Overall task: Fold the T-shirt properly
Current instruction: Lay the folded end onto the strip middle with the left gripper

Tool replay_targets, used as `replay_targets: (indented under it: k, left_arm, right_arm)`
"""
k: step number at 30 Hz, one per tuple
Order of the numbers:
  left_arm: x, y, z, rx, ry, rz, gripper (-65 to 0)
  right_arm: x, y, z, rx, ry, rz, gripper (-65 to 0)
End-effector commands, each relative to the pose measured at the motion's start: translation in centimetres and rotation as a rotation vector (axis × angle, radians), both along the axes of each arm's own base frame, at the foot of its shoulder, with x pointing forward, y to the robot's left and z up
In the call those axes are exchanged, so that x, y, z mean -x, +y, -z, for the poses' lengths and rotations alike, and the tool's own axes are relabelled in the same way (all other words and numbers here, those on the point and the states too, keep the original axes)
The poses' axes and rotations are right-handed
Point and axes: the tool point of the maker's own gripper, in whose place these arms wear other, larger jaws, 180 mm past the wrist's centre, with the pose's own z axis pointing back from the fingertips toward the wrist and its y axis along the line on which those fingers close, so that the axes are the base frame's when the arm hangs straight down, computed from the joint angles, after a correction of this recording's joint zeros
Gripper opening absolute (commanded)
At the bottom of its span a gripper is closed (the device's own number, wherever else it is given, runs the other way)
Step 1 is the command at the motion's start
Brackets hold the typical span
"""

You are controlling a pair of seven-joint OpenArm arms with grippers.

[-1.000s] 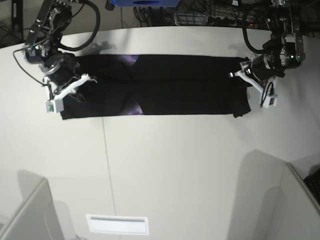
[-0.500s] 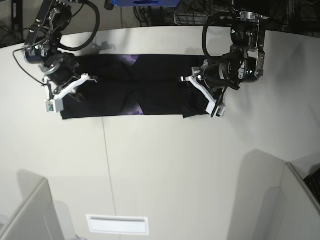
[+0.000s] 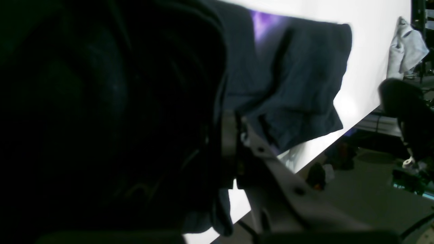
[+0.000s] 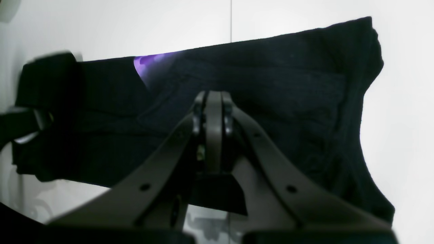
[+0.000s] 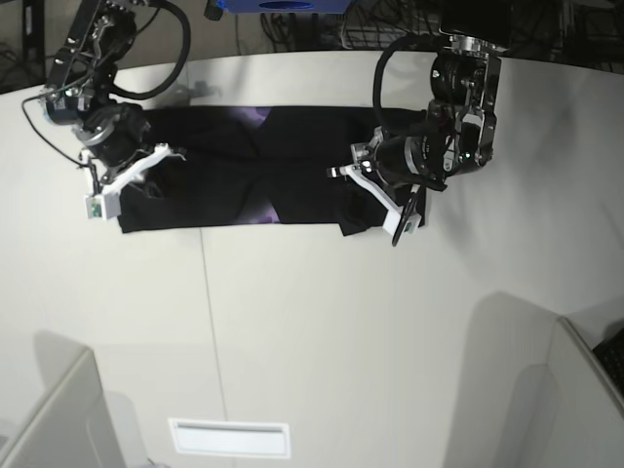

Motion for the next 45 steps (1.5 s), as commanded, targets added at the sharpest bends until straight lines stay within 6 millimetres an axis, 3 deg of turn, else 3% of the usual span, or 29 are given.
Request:
replay_targets:
  k: [1, 9, 45]
  left_arm:
    - [-0.6, -0.7, -1.1, 0.033, -0.027, -0.001, -65.0]
    - [0.1, -2.8, -1.2, 0.041, -0.027, 0.070, -65.0]
    - [0.6, -2.9, -1.0, 0.043, -0.014, 0.076, -65.0]
  right_arm:
    - [-0.5, -0.1, -1.0, -0.004, -0.041, 0.001, -65.0]
    - [-0.5, -0.1, -1.0, -0.004, -0.041, 0.001, -65.0]
    - [-0.5, -0.1, -0.9, -0.004, -0.040, 0.001, -65.0]
